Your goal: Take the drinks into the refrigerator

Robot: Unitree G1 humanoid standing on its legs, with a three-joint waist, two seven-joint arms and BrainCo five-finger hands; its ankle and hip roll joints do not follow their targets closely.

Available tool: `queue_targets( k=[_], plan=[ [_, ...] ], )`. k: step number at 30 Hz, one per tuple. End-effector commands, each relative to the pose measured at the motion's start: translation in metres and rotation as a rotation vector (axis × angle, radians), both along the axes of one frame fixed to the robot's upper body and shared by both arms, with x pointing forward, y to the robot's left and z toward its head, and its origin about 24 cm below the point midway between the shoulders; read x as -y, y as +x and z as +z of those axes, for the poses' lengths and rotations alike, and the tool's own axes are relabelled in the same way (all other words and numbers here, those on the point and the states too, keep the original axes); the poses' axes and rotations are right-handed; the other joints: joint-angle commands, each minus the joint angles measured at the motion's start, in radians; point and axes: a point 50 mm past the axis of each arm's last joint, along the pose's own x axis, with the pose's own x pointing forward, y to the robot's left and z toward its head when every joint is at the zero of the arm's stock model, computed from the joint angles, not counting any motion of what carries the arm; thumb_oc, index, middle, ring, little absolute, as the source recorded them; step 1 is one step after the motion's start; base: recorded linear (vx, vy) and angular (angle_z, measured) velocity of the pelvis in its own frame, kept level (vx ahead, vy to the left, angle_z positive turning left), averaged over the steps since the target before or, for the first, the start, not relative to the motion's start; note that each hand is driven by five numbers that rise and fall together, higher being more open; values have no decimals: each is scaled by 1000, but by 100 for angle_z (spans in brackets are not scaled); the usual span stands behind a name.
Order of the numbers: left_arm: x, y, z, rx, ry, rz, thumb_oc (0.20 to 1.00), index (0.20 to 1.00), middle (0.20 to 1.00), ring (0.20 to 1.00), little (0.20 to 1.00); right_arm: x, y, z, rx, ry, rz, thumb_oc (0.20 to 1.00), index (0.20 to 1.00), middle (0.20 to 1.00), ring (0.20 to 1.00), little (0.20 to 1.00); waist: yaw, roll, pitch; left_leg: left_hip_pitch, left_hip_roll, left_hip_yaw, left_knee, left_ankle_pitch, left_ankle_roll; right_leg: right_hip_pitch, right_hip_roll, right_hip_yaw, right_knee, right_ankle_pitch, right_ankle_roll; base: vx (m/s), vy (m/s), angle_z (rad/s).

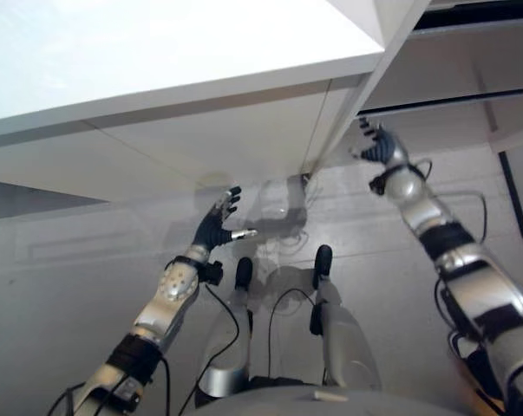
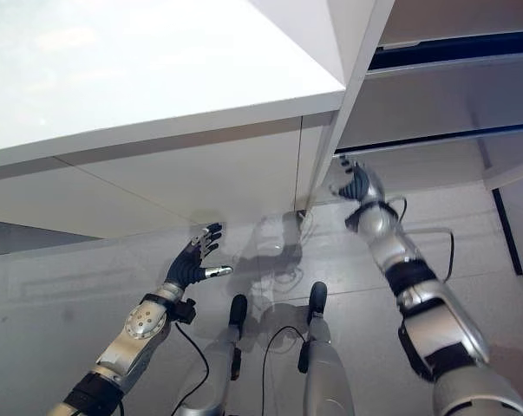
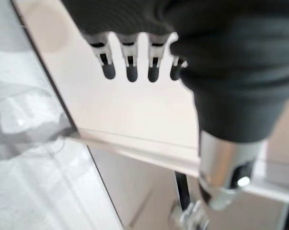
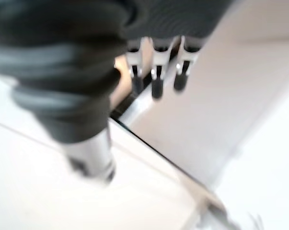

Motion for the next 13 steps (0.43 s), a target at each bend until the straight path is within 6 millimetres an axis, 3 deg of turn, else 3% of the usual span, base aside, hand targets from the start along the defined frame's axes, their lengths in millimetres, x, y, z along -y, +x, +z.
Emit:
queue_targets(
  k=[1,2,3,4,5,6,7,8,10,11,12,13],
  plan=[
    [-10,-2,-25,-108,-49,101,1000,1000,1000,1000,1000,1,-22,-38,-64,182,-28,1000,1000,1000,1000,1000,-14,-18,-60,-40,-79,23,9,-13,125,-7,8,63,190,-159,54,62,-32,0],
    [-11,-3,-36,-160,-46,120,1000,1000,1000,1000,1000,4,-34,-57,-127,228,-63,1000,1000,1000,1000,1000,-19,-20,-68,-33,-79,22,12,-17,126,1,10,60,192,-162,52,62,-32,0],
    [-11,-3,-36,-160,-46,120,1000,1000,1000,1000,1000,4,-34,-57,-127,228,-64,1000,1000,1000,1000,1000,-19,-19,-67,-31,-79,22,11,-17,126,2,10,60,192,-163,52,71,-33,-2],
    [-15,-8,-67,-308,9,184,1000,1000,1000,1000,1000,7,-59,-98,-286,276,-120,1000,1000,1000,1000,1000,-29,-22,-90,-14,-74,22,14,-21,123,19,15,58,195,-173,48,93,-31,-4],
    [-18,-12,-80,-368,33,205,1000,1000,1000,1000,1000,7,-71,-114,-354,295,-146,1000,1000,1000,1000,1000,-35,-22,-101,-4,-72,22,15,-24,122,29,16,55,196,-178,46,93,-31,-4],
    [-17,-11,-80,-367,33,205,1000,1000,1000,1000,1000,8,-70,-113,-353,295,-145,1000,1000,1000,1000,1000,-36,-22,-100,-3,-71,21,15,-24,122,30,16,55,196,-179,46,103,-37,-1],
    [-24,-23,-108,-526,134,270,1000,1000,1000,1000,1000,5,-97,-145,-501,340,-201,1000,1000,1000,1000,1000,-44,-23,-124,19,-67,23,12,-29,118,55,20,51,195,-190,42,99,-47,-1],
    [-28,-33,-121,-603,196,282,1000,1000,1000,1000,1000,3,-112,-160,-584,328,-212,1000,1000,1000,1000,1000,-46,-26,-143,24,-65,23,11,-29,116,61,21,48,192,-190,40,141,-62,-3],
    [-37,-61,-145,-780,260,318,1000,1000,1000,1000,1000,-2,-135,-179,-705,300,-219,1000,1000,1000,1000,1000,-51,-30,-177,46,-61,21,8,-36,114,81,25,45,189,-197,37,108,-37,-2],
    [-37,-61,-145,-780,260,318,1000,1000,1000,1000,1000,-2,-135,-179,-705,300,-218,1000,1000,1000,1000,1000,-51,-30,-176,47,-60,21,8,-36,114,82,25,44,189,-198,37,165,-36,-5],
    [-49,-94,-163,-947,281,385,1000,1000,1000,1000,1000,-7,-164,-197,-821,316,-247,1000,1000,1000,1000,1000,-56,-32,-216,73,-56,24,1,-41,112,105,30,44,185,-206,34,119,-23,-4],
    [-49,-94,-163,-948,281,386,1000,1000,1000,1000,1000,-7,-164,-198,-821,316,-247,1000,1000,1000,1000,1000,-56,-32,-216,74,-56,24,0,-42,112,106,30,43,184,-207,34,176,-35,-8]
  ],
)
